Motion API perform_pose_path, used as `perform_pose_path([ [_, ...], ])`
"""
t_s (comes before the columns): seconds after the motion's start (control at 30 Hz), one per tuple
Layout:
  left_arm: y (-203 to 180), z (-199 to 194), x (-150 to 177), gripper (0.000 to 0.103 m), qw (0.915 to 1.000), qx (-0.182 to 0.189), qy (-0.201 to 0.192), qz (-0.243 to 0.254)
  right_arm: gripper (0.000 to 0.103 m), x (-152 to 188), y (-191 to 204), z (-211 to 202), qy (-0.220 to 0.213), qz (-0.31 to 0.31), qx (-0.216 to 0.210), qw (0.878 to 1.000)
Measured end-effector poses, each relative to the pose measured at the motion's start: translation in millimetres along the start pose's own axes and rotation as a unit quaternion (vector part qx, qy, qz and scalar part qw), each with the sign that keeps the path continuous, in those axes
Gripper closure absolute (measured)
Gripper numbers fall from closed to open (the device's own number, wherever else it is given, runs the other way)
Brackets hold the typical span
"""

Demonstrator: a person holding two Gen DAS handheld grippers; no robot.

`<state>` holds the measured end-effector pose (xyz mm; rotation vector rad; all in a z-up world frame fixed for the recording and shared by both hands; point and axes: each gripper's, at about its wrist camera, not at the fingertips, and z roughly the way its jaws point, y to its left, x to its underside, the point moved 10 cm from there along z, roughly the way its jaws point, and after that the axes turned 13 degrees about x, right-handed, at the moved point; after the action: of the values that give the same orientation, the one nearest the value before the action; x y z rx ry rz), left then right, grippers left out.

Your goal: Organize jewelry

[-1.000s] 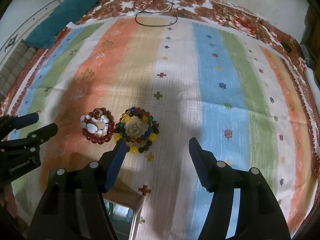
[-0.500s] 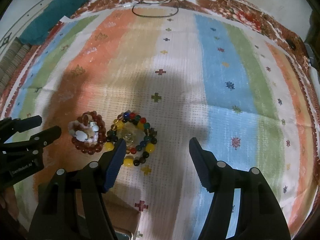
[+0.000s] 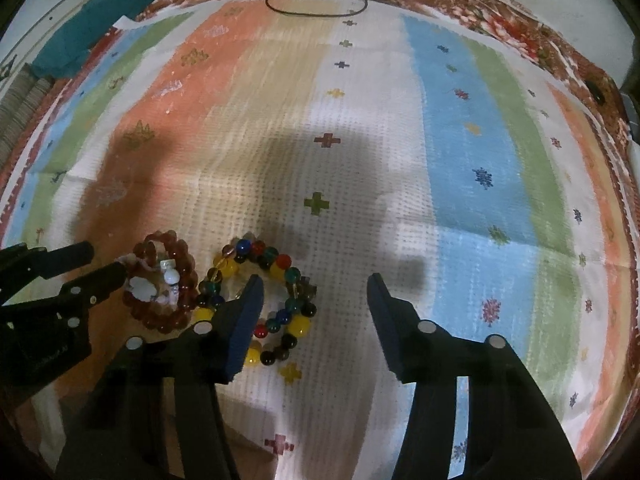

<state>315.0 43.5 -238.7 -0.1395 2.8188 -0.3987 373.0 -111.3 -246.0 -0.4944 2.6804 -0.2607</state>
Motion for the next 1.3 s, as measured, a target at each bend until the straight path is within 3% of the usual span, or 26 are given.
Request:
perform_pose_path([
  [0.07,-0.7,1.9,-1.4,0.062,1.0,0.001,0.001,0.002,0.053,-0.3,3.6,3.3,0.002,-0.004,-0.003,1.0],
  [0.2,-0.3,7.3,-0.6,0.071,1.0,0.001,0.006,0.004,0.068,0.8,9.2,7.9,0.008,-0.013,-0.006,1.0],
  [0.3,-2.9,10.6,-1.3,0.085,0.9999,0.013,0.007,0.0,0.085,0.8,13.1,9.5,0.008,-0.02,-0.01,1.0],
  [0.37,-8.0,11.9,-1.4,0.092,0.9998,0.018,0.008,0.007,0.091,0.5,15.1,10.2,0.006,-0.025,-0.012,1.0],
  [0.67,-14.7,2.5,-4.7,0.096,0.9997,0.015,0.0,0.016,0.093,-1.2,15.3,6.8,-0.001,-0.026,-0.019,0.999],
  [1.3,-42.7,-43.8,-5.4,0.096,0.9979,0.027,-0.045,0.036,0.093,-3.5,1.9,-52.1,-0.05,0.008,-0.045,0.998],
])
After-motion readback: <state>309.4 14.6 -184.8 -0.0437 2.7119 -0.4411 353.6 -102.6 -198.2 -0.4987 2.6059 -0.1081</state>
